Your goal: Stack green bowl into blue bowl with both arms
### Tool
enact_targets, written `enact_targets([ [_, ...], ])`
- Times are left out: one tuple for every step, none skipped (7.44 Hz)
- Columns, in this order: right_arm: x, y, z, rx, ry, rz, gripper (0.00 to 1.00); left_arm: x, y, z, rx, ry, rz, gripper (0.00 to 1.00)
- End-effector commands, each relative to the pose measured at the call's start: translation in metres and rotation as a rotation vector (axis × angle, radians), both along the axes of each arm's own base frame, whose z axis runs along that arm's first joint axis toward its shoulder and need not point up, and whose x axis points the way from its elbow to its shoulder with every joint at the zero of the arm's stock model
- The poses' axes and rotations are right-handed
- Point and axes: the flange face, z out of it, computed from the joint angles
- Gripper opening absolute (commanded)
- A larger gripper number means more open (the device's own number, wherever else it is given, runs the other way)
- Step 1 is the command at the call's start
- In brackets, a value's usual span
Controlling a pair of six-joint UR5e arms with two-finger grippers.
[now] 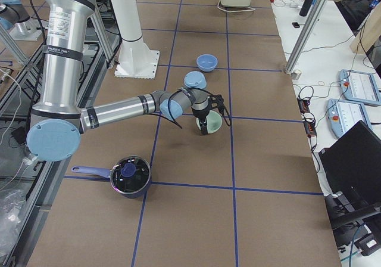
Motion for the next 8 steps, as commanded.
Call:
enact_targets([
  [-0.028,-0.007,0.022,0.013,0.021,-0.024,0.92,-0.010,0.021,0.012,-0.011,0.001,-0.015,1.00],
  [-0.043,-0.024,0.023,0.053,-0.016,-0.028,0.86,-0.010,0.021,0.012,-0.010,0.001,-0.016,1.00],
  [-0.059,-0.046,0.026,0.053,-0.016,-0.026,0.80,-0.010,0.021,0.010,-0.006,0.000,-0.016,1.00],
  [-0.067,-0.058,0.035,0.041,-0.006,-0.026,0.73,-0.010,0.022,0.010,-0.003,0.000,-0.015,1.00],
  [-0.067,-0.058,0.038,0.034,-0.005,-0.027,0.56,-0.009,0.025,0.012,-0.004,0.002,-0.015,1.00],
  [-0.067,-0.057,0.034,0.038,-0.012,-0.030,0.19,-0.009,0.024,0.012,0.000,0.001,-0.016,1.00],
  [-0.066,-0.055,0.028,0.038,-0.031,-0.039,0.00,-0.009,0.024,0.012,0.001,0.001,-0.016,1.00],
  [-0.062,-0.052,0.021,0.039,-0.045,-0.043,0.00,-0.009,0.024,0.012,0.002,0.000,-0.018,1.00],
])
